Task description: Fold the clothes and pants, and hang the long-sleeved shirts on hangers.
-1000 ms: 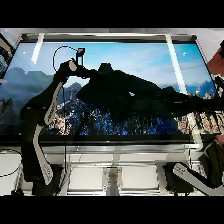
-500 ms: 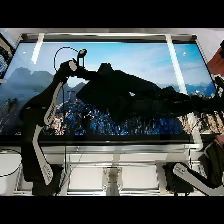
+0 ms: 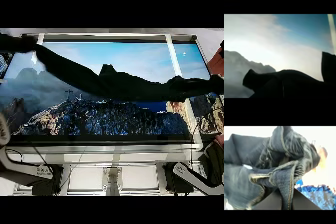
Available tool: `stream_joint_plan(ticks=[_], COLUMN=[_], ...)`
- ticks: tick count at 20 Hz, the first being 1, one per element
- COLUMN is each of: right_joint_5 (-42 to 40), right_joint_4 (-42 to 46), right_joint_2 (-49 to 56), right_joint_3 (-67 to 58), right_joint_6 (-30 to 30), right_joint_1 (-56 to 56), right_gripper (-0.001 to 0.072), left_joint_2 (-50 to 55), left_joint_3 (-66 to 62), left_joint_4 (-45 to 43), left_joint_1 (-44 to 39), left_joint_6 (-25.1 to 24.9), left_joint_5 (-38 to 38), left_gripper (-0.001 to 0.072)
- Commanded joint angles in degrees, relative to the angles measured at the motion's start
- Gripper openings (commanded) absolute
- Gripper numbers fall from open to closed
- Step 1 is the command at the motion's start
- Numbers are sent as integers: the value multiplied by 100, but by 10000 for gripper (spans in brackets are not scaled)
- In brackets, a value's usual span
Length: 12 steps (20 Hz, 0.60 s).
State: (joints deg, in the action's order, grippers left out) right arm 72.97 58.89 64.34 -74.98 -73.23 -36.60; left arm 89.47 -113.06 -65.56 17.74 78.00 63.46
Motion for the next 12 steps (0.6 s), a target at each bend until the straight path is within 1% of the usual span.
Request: stream_joint_plan(ticks=[1,3,5,8,9,12], right_joint_5=[72,133,225,431,479,625], right_joint_4=[4,33,28,39,105,404], right_joint_2=[-2,2,2,2,2,9], right_joint_3=[-393,-393,-393,-393,-393,-387], right_joint_6=[-229,-234,-280,-278,-280,-280], right_joint_1=[-247,-269,-269,-269,-269,-269], right_gripper=[41,40,41,41,41,41], left_joint_2=[-870,-1038,-1043,-1032,-1029,-957], left_joint_3=[-4,-4,9,118,197,503], left_joint_4=[-2,-2,20,-116,-227,-203], left_joint_1=[1213,1762,2133,2247,2234,2157], left_joint_6=[-11,-122,-76,42,42,39], left_joint_5=[623,1067,1458,1784,1851,2050], left_gripper=[26,26,26,26,27,27])
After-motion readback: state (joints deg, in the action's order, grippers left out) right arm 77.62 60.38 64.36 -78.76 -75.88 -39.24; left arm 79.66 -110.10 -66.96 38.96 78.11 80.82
